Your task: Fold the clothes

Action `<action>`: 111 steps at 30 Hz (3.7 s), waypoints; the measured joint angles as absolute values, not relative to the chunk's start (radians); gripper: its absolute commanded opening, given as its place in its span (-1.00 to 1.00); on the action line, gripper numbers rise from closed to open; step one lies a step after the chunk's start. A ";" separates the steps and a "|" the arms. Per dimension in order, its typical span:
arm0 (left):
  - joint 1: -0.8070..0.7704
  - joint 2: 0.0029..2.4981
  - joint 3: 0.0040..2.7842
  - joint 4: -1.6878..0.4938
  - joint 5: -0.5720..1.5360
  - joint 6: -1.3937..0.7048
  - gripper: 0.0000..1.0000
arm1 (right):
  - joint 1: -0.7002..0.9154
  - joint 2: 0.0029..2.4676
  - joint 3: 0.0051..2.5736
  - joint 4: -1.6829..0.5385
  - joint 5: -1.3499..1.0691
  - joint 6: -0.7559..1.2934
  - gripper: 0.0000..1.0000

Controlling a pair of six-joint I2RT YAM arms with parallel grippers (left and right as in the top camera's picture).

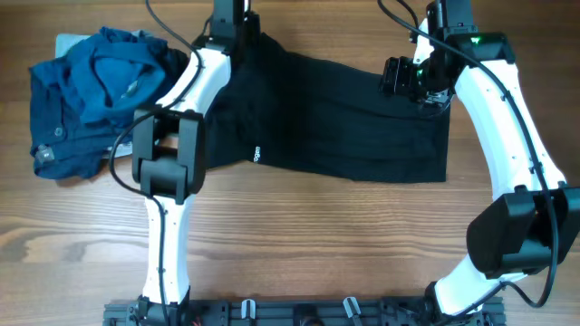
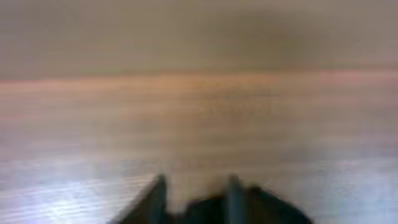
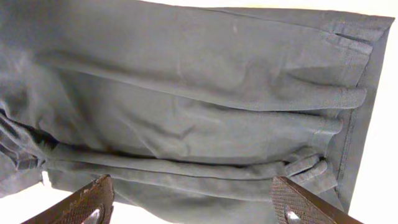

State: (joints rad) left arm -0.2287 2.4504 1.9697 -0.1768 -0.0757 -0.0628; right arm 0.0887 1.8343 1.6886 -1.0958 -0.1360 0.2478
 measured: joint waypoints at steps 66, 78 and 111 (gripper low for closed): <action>-0.218 2.497 2.645 -1.198 0.061 -0.035 -0.92 | 0.089 1.834 1.689 -1.109 -0.136 0.256 0.71; -0.266 2.496 2.645 -1.594 -0.017 -0.091 -0.92 | -0.058 2.066 1.690 -0.811 -0.052 0.257 0.71; -0.266 2.496 2.645 -1.589 -0.056 -0.186 -0.92 | -0.075 2.288 1.697 -0.538 -0.055 0.311 -0.91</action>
State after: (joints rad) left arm -0.2665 2.4962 2.6450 -1.5887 -0.0555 -0.1860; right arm -0.0750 2.2875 1.6974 -0.5377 -0.0547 0.3111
